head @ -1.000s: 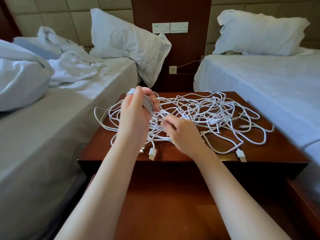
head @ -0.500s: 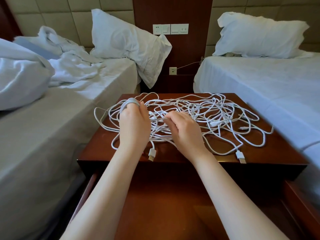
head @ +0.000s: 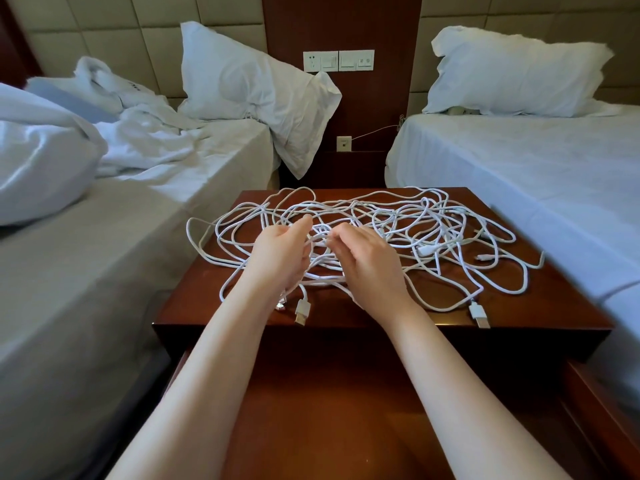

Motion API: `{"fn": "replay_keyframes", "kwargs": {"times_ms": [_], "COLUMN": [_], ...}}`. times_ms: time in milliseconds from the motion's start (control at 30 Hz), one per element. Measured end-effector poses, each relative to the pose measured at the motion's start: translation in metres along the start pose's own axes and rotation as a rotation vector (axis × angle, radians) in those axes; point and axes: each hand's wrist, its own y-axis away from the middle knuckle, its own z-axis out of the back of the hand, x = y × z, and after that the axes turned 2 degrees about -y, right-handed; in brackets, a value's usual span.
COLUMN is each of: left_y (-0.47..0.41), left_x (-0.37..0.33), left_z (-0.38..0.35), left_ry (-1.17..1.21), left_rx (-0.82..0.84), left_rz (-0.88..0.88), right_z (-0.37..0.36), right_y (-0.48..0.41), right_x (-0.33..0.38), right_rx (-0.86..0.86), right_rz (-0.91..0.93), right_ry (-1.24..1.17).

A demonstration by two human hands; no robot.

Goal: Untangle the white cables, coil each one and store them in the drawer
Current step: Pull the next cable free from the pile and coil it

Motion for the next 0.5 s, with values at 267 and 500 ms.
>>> {"fn": "replay_keyframes", "kwargs": {"times_ms": [267, 500], "left_y": [0.004, 0.003], "left_x": [-0.008, -0.001], "left_z": [0.016, 0.012], "left_ry": [0.431, 0.315], "left_rx": [0.197, 0.150], "left_rz": [-0.310, -0.327], "right_z": [-0.002, 0.011], "right_y": [-0.003, -0.003], "right_x": [-0.006, -0.003], "right_rx": [0.087, 0.013], "right_rz": [-0.200, -0.366], "right_ry": [-0.001, -0.263]}}
